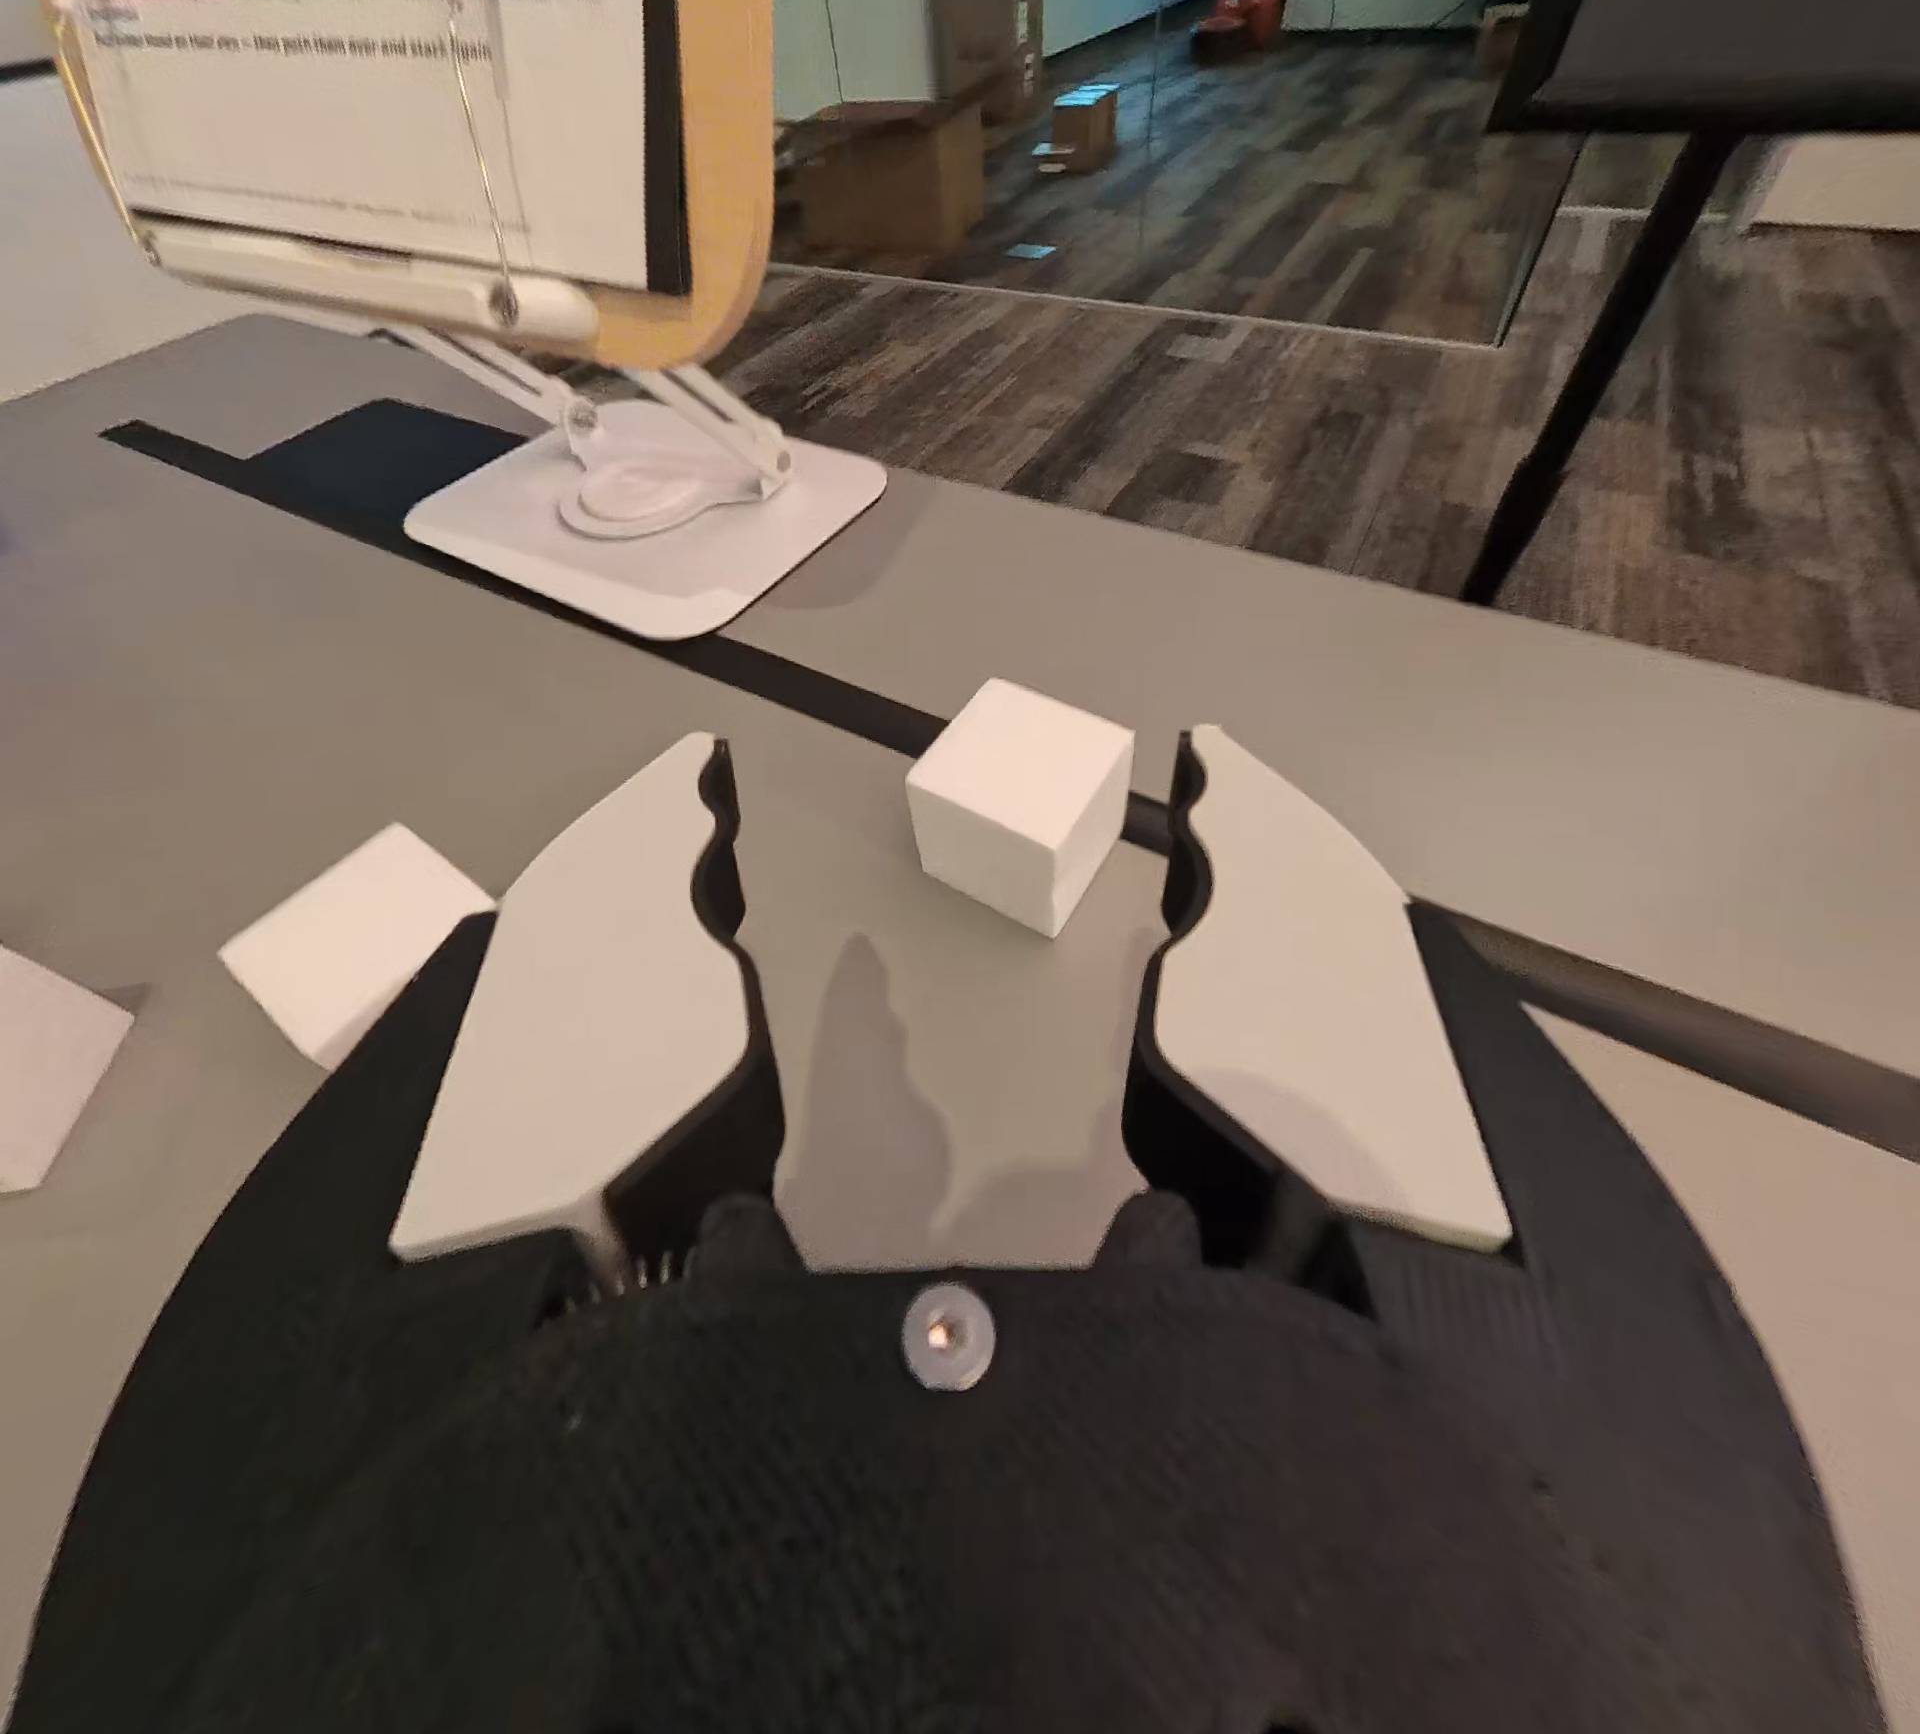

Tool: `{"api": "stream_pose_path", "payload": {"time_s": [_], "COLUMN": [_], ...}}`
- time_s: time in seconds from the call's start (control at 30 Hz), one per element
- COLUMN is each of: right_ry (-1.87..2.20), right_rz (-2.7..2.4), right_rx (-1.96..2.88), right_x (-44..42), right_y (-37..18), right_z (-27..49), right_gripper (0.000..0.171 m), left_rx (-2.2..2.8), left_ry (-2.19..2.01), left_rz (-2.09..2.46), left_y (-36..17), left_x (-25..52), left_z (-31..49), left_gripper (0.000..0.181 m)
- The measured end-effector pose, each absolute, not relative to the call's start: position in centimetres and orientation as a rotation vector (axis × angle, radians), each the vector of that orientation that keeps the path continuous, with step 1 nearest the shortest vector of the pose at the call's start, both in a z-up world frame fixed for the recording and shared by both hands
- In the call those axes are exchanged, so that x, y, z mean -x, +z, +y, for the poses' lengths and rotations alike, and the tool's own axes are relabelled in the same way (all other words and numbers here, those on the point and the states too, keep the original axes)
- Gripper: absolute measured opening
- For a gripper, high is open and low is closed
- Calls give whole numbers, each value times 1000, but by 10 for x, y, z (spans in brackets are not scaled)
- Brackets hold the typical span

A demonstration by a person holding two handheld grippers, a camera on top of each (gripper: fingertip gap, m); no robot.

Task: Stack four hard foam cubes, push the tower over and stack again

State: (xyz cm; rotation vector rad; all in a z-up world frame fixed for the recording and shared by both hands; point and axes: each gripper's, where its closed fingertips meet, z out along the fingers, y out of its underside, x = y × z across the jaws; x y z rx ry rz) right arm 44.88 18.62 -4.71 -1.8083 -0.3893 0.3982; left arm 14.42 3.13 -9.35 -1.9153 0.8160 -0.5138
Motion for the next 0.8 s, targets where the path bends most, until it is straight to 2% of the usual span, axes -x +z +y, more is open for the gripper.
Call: {"api": "stream_pose_path", "payload": {"time_s": [0.27, 0.47, 0.57, 0.67, 0.8], "right_ry": [202, -123, -158, -124, -109], "right_rz": [-257, -207, -192, -193, -223], "right_rx": [1986, 2073, 2087, 2115, 2105], "right_x": [-433, -440, -446, -447, -448], "right_y": [-101, -123, -128, -134, -133], "right_z": [211, 225, 233, 239, 242], "right_gripper": [89, 89, 88, 83, 61], "left_rx": [2067, 2149, 2170, 2176, 2167], "left_ry": [-339, -385, -385, -304, -394], "left_rz": [832, 816, 825, 843, 833], "left_y": [-126, -139, -142, -145, -144], "left_x": [-142, -147, -149, -147, -161], "left_z": [33, 30, 28, 31, 31], "left_gripper": [120, 112, 104, 96, 89]}}
